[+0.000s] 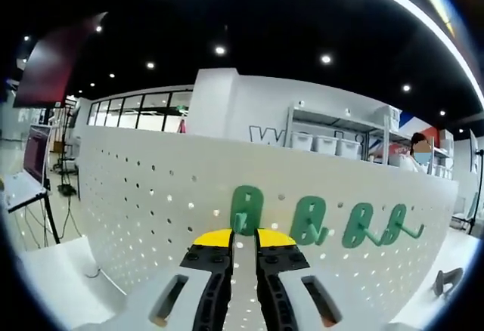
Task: Insert the hook assembly into the mounting plate slot until the hook locks in place.
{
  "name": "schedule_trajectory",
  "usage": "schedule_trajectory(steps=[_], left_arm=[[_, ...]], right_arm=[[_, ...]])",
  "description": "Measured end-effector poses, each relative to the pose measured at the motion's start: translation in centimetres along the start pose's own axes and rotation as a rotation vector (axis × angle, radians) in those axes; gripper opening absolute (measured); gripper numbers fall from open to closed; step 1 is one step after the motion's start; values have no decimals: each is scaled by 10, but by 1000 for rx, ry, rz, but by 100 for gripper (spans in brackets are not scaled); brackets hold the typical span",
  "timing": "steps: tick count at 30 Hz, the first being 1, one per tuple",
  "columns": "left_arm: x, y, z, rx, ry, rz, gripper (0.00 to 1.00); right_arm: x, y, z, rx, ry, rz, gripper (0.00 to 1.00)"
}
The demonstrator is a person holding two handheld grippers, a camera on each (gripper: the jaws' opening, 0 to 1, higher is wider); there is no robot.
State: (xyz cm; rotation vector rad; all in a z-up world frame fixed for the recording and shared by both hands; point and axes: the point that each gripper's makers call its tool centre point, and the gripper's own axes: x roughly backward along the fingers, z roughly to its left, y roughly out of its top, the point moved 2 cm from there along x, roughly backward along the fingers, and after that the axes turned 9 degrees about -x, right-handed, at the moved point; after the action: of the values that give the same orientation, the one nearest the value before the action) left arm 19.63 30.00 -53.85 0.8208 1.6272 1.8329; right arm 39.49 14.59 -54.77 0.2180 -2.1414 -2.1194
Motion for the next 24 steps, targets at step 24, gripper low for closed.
schedule_trajectory(steps=[24], left_arm=[[1, 8, -15, -16, 0, -6, 89]], right_arm=[[33, 2, -1, -38, 42, -25, 32]])
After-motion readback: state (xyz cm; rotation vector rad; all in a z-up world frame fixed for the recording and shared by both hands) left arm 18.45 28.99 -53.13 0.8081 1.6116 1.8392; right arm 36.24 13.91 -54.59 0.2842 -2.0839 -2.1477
